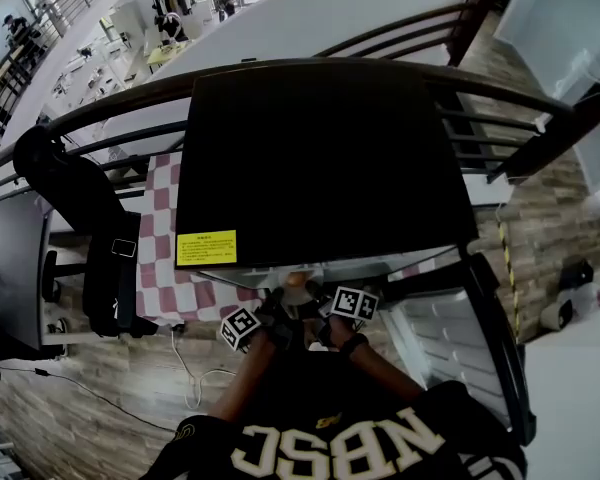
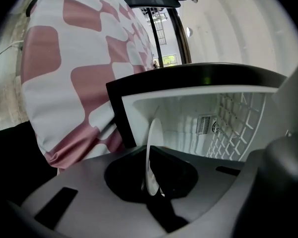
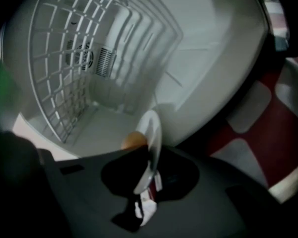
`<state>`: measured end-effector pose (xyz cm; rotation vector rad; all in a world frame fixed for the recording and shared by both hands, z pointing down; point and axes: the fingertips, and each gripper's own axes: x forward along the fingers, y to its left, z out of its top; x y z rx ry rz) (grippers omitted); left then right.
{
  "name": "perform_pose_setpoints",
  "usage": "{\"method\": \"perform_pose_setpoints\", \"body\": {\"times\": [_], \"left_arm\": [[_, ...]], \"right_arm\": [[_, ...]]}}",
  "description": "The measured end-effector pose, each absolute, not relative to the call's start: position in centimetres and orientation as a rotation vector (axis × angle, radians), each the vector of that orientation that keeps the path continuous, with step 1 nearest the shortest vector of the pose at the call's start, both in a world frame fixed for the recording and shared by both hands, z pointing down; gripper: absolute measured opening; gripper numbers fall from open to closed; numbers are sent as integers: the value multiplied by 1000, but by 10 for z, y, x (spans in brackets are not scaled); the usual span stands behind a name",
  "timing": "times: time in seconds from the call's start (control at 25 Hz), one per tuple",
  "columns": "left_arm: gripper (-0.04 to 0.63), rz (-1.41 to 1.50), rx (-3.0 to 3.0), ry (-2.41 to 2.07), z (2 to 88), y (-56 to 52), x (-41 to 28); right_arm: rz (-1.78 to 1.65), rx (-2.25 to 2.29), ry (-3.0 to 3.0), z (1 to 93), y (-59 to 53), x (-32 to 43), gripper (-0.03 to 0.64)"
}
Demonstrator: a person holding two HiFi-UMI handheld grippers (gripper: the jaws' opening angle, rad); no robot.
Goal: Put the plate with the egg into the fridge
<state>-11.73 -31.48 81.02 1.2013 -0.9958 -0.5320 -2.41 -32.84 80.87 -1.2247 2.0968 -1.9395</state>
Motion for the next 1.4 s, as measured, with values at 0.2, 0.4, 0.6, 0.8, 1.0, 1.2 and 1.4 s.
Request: {"method": "perform_pose_setpoints", "body": {"times": [0.2, 0.4, 0.6, 0.8, 1.0, 1.2, 1.4], "left_arm": [[32, -542, 1174, -992, 811, -326, -117], [34, -550, 1152, -996, 811, -336, -118], [34, -557, 1145, -1010, 810, -341, -117], [34, -556, 1150, -1026, 809, -346, -115], [32, -574, 1138, -1041, 812, -339, -113], [34, -577, 1157, -1064, 813, -349, -115], [35, -520, 1192, -1049, 810, -349, -111]], "right_arm": [[-1932, -1246, 2060, 806, -339, -24, 54], [-1915, -1270, 2063, 803, -348, -24, 52], [-1870, -1337, 2133, 801, -355, -23, 54], [-1815, -1368, 2279, 797, -360, -23, 81], [-1754, -1404, 2408, 791, -345, -17, 220], [-1685, -1446, 2374, 781, -335, 5, 227], [-1824, -1376, 2244, 789, -306, 7, 227]]}}
